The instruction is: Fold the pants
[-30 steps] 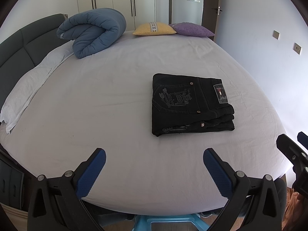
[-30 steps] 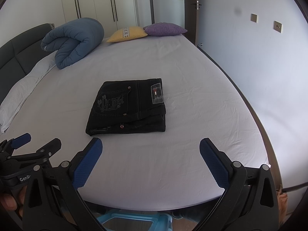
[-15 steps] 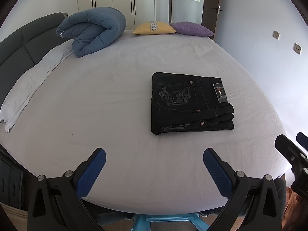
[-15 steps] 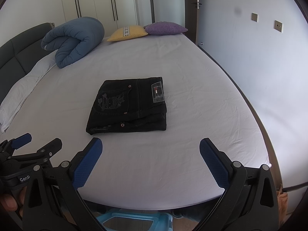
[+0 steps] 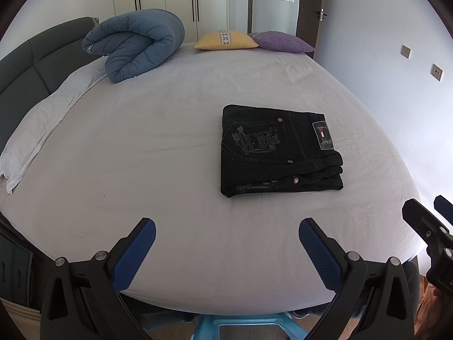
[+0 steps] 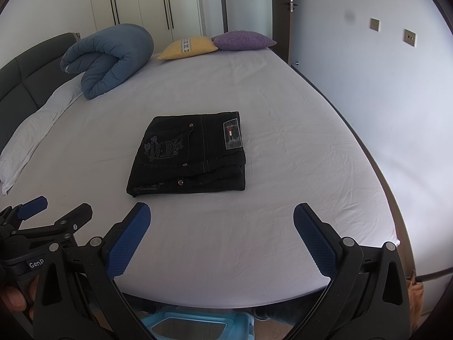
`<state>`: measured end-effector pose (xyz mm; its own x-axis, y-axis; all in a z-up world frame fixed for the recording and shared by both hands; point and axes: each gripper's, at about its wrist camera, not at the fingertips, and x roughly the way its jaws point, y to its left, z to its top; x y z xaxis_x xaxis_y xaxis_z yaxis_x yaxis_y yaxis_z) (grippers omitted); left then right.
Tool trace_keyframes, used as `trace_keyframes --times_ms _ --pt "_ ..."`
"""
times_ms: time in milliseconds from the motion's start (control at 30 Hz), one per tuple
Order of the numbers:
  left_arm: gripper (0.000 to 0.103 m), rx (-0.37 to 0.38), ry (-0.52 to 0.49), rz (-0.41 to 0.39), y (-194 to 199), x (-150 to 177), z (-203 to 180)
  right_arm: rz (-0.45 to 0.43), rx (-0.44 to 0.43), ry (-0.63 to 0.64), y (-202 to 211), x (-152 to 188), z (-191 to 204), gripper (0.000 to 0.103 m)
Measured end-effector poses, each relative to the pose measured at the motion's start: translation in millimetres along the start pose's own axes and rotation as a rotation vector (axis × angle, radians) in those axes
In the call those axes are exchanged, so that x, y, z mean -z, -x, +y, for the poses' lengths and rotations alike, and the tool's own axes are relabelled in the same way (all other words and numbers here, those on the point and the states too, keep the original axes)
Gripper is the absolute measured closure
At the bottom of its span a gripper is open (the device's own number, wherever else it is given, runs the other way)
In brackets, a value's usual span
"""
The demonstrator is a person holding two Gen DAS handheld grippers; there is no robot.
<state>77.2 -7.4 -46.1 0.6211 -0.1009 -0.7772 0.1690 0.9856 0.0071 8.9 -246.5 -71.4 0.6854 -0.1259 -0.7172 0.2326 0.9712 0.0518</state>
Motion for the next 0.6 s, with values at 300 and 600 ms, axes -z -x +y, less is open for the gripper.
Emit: trace_keyframes --times_ms 300,600 --pt "0.0 0.005 0.001 0.002 -1.3 0.7 -1.4 0.002 -0.002 0.0 -1.0 3.7 0.8 0.0" --pt "0.0 0.005 0.002 0.007 -1.7 1.0 -1.6 0.003 -0.002 -0.001 -0.9 2.1 -0.6 0.0"
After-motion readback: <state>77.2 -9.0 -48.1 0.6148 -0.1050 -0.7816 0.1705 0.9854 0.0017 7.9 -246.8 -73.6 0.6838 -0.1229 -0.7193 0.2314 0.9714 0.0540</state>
